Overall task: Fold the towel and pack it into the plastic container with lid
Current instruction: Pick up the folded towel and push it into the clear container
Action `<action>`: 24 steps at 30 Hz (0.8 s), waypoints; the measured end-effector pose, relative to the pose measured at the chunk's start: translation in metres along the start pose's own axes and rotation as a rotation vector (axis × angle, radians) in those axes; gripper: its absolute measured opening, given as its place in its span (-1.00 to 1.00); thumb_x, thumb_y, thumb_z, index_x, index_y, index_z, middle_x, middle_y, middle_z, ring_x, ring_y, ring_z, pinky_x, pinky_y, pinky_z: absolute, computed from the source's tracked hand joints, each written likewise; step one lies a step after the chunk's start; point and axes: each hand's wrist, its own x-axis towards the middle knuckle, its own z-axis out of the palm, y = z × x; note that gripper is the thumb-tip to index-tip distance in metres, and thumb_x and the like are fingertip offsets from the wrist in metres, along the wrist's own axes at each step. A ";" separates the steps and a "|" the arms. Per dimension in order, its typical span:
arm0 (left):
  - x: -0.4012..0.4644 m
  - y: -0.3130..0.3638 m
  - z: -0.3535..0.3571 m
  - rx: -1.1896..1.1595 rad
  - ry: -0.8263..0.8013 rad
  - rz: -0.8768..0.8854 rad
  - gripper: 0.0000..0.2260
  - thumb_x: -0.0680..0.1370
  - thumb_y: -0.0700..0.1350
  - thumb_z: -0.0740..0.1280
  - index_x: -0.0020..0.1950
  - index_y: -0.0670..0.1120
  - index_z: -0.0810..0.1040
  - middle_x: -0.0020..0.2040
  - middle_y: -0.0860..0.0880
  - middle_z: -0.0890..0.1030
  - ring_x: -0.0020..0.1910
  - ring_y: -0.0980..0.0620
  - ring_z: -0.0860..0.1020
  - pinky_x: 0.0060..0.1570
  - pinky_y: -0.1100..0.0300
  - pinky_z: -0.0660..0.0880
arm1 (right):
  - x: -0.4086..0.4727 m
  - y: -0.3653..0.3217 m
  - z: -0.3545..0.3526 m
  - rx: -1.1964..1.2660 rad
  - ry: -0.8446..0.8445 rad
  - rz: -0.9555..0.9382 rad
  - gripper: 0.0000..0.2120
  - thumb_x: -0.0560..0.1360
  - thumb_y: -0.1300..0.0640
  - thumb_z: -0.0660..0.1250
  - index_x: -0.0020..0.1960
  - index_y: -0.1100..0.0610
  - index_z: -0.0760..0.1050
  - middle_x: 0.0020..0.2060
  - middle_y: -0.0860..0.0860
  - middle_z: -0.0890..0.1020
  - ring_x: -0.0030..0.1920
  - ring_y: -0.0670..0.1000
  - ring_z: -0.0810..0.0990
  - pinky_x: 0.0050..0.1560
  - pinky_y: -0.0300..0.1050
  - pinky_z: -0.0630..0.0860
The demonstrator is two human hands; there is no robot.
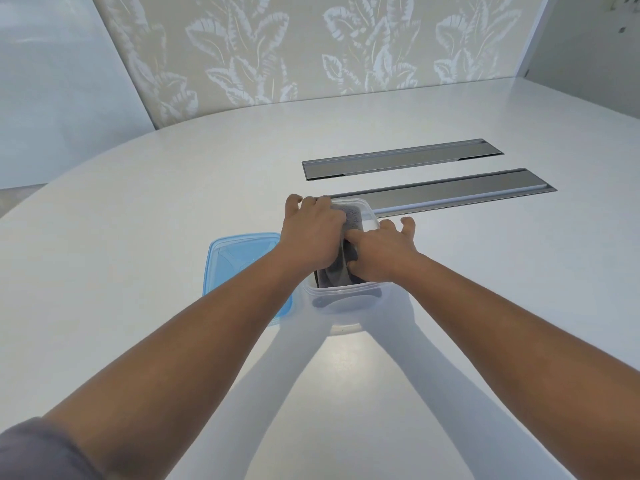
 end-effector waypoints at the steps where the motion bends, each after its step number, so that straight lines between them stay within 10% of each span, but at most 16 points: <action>1: 0.002 -0.001 0.001 0.016 0.043 0.027 -0.75 0.47 -0.08 0.36 0.15 0.00 0.57 0.28 -0.08 0.44 0.31 -0.15 0.41 0.39 -0.11 0.16 | -0.001 0.000 0.001 0.001 0.014 0.002 -0.72 0.52 -0.12 0.21 0.22 -0.16 0.40 0.11 0.01 0.61 0.36 0.19 0.37 0.39 0.39 -0.02; 6: 0.016 -0.003 0.011 0.137 0.027 0.210 -0.64 0.57 0.01 0.27 0.34 -0.08 0.49 0.41 -0.10 0.41 0.41 -0.15 0.33 0.37 -0.02 0.22 | -0.003 -0.002 0.003 0.006 0.031 0.005 -0.66 0.50 -0.16 0.22 0.25 -0.18 0.42 0.07 -0.02 0.61 0.34 0.17 0.38 0.37 0.38 -0.01; 11: 0.033 -0.004 0.019 -0.016 -0.321 0.205 -0.20 0.56 0.25 0.31 0.66 -0.06 0.06 0.57 -0.13 0.24 0.53 -0.20 0.25 0.44 -0.07 0.23 | -0.003 -0.003 0.003 0.028 0.036 0.007 -0.65 0.49 -0.20 0.19 0.25 -0.21 0.47 0.06 -0.04 0.61 0.32 0.16 0.39 0.36 0.39 0.01; 19: 0.048 -0.006 0.015 -0.180 -0.483 0.215 -0.41 0.36 0.26 0.55 0.19 0.07 0.34 0.14 -0.02 0.43 0.01 -0.08 0.50 0.02 -0.01 0.49 | -0.004 -0.003 0.004 0.044 0.023 0.020 -0.53 0.33 -0.29 0.24 0.19 -0.15 0.46 -0.09 -0.06 0.53 0.23 0.14 0.40 0.29 0.36 0.08; 24: 0.051 -0.006 0.014 -0.221 -0.561 0.210 -0.39 0.36 0.20 0.57 0.26 0.06 0.37 0.18 -0.03 0.53 0.08 -0.08 0.54 0.09 -0.01 0.51 | -0.005 -0.003 0.003 0.054 0.008 0.015 -0.53 0.30 -0.29 0.22 0.15 -0.13 0.45 -0.08 -0.07 0.57 0.21 0.12 0.39 0.25 0.35 0.13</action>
